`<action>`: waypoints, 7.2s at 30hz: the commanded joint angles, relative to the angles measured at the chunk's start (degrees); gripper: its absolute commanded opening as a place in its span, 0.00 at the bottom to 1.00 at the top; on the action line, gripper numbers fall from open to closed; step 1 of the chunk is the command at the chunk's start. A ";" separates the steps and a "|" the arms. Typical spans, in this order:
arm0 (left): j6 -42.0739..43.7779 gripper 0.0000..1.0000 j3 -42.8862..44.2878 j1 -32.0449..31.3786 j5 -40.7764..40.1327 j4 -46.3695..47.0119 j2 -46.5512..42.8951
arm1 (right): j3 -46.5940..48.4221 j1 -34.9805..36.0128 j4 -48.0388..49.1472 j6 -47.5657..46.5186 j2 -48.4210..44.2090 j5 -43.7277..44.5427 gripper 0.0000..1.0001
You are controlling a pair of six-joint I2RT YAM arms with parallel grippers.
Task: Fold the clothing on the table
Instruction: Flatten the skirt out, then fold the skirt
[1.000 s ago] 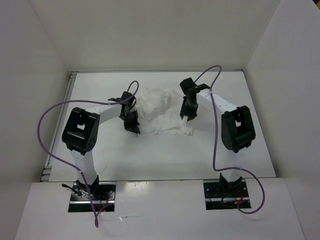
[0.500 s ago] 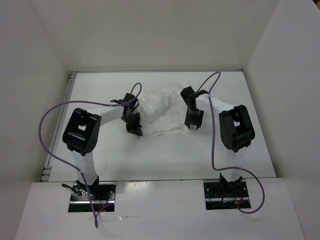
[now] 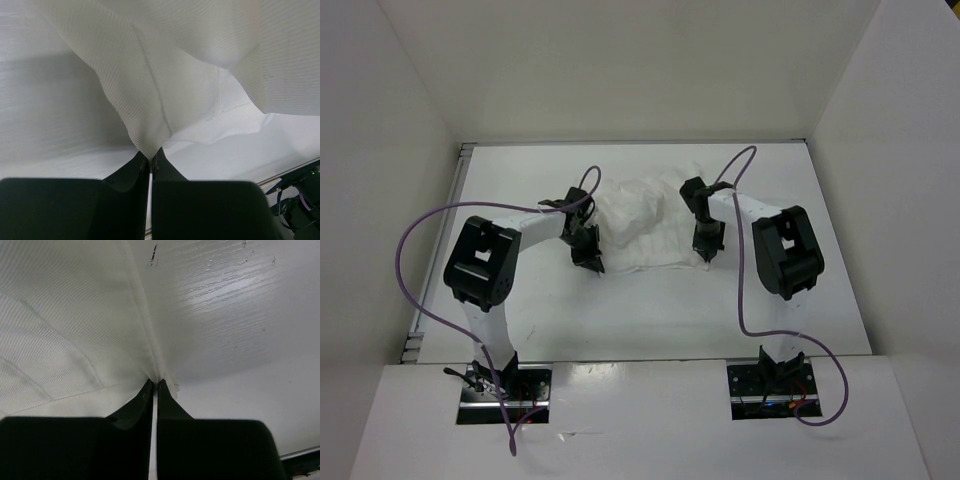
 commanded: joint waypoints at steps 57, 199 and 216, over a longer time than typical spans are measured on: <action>-8.38 0.00 -10.30 5.70 3.10 9.75 -5.09 | -18.14 -6.37 6.02 3.16 -7.52 -12.20 0.01; 3.50 0.00 -25.33 15.02 30.07 -4.04 -33.38 | -31.94 -9.27 -8.03 -4.40 -45.92 -47.87 0.00; -2.66 0.00 -14.88 17.04 23.13 -4.52 -36.16 | -12.78 -10.76 -14.65 -4.31 -43.74 -36.55 0.00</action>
